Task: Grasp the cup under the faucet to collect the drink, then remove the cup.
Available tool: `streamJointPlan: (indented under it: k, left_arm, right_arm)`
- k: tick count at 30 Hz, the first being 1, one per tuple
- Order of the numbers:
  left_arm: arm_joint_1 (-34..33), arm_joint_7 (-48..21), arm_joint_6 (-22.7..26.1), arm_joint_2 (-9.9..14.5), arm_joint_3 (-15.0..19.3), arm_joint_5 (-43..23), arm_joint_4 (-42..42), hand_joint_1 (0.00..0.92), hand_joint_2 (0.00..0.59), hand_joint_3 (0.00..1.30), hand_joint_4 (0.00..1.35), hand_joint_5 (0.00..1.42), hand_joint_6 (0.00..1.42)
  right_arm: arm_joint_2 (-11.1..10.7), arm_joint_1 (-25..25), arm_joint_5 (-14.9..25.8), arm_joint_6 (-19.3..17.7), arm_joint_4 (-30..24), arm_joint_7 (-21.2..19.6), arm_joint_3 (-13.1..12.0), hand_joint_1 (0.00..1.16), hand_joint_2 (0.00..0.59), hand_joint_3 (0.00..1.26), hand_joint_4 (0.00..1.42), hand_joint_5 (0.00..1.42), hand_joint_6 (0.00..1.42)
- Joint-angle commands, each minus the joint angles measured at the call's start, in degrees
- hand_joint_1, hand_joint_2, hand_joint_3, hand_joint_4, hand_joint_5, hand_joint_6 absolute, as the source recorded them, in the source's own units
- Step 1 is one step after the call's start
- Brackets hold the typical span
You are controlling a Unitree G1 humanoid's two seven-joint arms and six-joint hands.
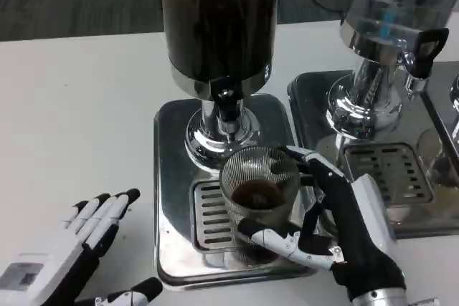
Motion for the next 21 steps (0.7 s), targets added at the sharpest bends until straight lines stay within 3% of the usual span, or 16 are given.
streamJointPlan:
  k: [1, 13, 21]
  left_arm:
    - [1.4, 2.5, -1.3, 1.8, -1.0, 1.6, -0.5, 0.000, 0.156, 0.00, 0.00, 0.00, 0.00]
    - [3.8, 6.7, -0.8, 2.9, -1.3, 4.6, -2.5, 0.000, 0.159, 0.00, 0.00, 0.00, 0.00]
    - [4.9, 7.2, 1.1, 2.8, -1.8, 5.8, -4.2, 0.000, 0.149, 0.00, 0.00, 0.00, 0.00]
  right_arm:
    - [0.4, 1.6, 1.5, -1.8, -4.1, 0.3, -0.2, 0.92, 0.179, 0.47, 0.58, 0.73, 1.12]
    - [-0.5, 6.9, 1.8, -3.1, -10.3, 1.8, -0.5, 0.92, 0.180, 0.47, 0.59, 0.73, 1.13]
    - [-1.3, 8.6, 2.2, -4.3, -11.8, 3.9, 0.9, 0.92, 0.180, 0.47, 0.59, 0.73, 1.15]
